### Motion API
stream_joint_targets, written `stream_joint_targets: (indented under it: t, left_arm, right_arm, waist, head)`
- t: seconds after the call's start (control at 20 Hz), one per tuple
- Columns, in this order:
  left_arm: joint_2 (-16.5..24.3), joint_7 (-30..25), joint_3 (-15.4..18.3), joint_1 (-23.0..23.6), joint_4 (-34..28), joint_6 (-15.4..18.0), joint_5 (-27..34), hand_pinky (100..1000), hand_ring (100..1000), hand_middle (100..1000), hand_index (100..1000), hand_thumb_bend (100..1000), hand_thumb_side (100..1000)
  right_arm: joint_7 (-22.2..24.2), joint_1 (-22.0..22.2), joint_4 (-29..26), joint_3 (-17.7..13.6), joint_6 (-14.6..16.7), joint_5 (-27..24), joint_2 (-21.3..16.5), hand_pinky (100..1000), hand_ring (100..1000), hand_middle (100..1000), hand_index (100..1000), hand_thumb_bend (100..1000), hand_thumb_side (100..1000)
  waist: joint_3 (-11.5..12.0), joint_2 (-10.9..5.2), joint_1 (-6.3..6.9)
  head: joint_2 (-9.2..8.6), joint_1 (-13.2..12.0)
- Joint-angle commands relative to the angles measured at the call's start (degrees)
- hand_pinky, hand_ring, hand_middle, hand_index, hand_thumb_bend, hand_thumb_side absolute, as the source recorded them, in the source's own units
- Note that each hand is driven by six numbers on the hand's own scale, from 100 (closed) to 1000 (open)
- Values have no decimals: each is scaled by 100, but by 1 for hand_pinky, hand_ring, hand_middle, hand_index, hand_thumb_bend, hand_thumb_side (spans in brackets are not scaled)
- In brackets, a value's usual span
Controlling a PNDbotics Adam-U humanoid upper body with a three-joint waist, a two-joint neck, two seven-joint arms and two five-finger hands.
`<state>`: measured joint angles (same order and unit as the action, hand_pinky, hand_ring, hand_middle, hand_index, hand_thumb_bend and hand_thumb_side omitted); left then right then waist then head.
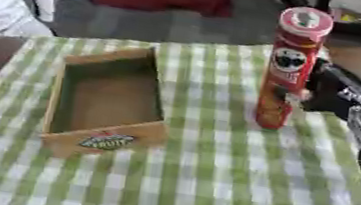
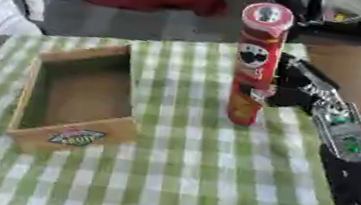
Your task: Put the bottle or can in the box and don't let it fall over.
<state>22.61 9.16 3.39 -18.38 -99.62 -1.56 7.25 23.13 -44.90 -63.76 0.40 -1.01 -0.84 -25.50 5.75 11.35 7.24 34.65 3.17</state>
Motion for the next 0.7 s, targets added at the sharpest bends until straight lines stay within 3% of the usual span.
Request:
stream_joint_targets:
  t: [0.05, 0.3, 0.7]
  left_arm:
    - [89, -17, 48, -72, -129, 8, 10, 815, 882, 840, 837, 100, 711]
    - [93, -20, 53, -69, -131, 10, 13, 813, 872, 838, 836, 100, 710]
    - [95, -36, 55, -81, -134, 16, 10, 813, 868, 834, 834, 100, 709]
  right_arm:
    - [-22, -108, -55, 1, -47, 38, -89, 947, 755, 683, 675, 341, 100]
    - [42, -98, -45, 3, -100, 56, -85, 990, 748, 650, 633, 299, 100]
    - [12, -95, -72, 5, -84, 95, -100, 996, 671, 569, 552, 315, 100]
  waist:
    - [16, -68, -21]
    - [16, -68, -19]
    - [11, -73, -26]
  head:
    - [-55, -1]
    - [-52, -2]
    - [-49, -3]
